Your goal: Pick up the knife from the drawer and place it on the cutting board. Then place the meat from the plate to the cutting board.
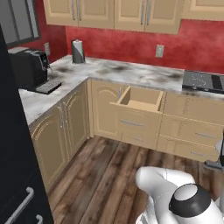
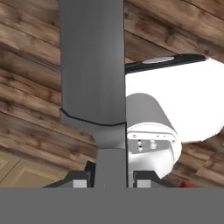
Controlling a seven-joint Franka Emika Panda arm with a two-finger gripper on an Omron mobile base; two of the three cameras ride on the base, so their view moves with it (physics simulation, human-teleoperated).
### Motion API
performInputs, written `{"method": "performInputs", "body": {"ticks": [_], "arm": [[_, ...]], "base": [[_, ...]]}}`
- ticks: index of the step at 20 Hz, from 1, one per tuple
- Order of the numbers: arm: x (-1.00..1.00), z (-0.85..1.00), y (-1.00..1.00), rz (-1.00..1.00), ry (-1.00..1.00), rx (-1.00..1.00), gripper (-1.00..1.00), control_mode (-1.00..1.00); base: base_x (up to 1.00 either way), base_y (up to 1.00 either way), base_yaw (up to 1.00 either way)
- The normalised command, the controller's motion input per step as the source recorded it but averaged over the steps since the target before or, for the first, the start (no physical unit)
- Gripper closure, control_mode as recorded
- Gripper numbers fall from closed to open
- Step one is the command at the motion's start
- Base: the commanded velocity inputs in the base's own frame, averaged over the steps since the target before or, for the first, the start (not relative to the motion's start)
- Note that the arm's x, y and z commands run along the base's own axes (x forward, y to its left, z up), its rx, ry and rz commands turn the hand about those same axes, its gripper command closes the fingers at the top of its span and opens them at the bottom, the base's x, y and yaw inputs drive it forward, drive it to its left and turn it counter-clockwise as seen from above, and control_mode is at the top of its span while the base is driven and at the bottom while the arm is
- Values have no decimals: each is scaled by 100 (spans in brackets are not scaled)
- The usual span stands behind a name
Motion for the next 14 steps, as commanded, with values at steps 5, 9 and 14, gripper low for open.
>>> {"method": "performInputs", "body": {"ticks": [5, 9, 14], "arm": [[0, 0, 0, 0, 0, 0, 100, 100], [0, 0, 0, 0, 0, 0, 100, 100], [0, 0, 0, 0, 0, 0, 100, 100]], "base": [[0, -76, 1], [12, -64, -9], [17, -49, -24]]}}
